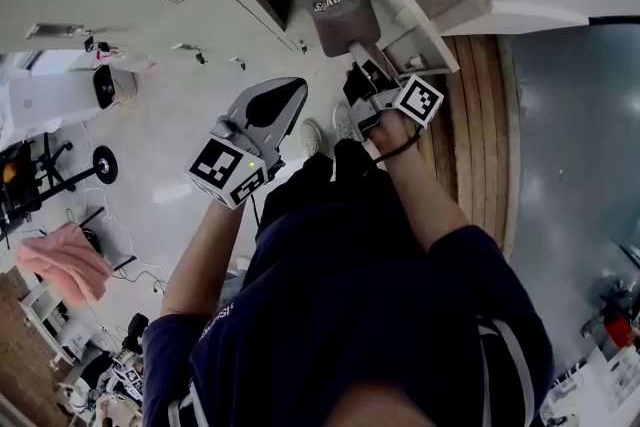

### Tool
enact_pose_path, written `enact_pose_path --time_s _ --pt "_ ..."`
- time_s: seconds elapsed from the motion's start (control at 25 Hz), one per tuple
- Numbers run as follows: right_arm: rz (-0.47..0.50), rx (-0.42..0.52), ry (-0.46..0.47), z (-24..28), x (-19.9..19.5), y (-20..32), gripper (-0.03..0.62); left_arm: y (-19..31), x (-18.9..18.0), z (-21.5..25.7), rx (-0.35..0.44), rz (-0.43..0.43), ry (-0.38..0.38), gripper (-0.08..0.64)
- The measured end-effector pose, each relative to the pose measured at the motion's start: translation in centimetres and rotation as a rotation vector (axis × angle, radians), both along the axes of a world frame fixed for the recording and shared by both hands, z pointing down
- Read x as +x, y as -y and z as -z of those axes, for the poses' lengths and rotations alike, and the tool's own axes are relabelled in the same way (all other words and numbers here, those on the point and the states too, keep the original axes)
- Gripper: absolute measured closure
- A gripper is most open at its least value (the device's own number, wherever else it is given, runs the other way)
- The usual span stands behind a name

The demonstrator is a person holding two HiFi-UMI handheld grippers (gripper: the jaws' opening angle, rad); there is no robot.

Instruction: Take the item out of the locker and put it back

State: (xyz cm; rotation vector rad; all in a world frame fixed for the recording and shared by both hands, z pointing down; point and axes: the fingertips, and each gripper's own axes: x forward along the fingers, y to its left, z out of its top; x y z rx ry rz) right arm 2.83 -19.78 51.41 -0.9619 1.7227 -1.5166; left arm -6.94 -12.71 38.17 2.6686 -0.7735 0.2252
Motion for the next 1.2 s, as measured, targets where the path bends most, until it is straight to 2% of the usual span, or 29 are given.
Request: enact_pose_path --time_s 0.32,0.76,1.2 --pt "0.000 0.024 -0.041 2.0 -0.8 -3.6 0.571 -1.0 -2.2 0.8 0.024 -0.032 -0.017 0.557" --pt "0.013 0.067 -0.032 5.2 -2.3 -9.4 0.571 -2.9 -5.5 1.4 0.031 -0.018 -0.038 0.557" --pt "0.065 0.126 -0.015 8.3 -0.2 -13.7 0.571 -6.3 -3.1 2.3 0.059 0.044 -0.048 0.557"
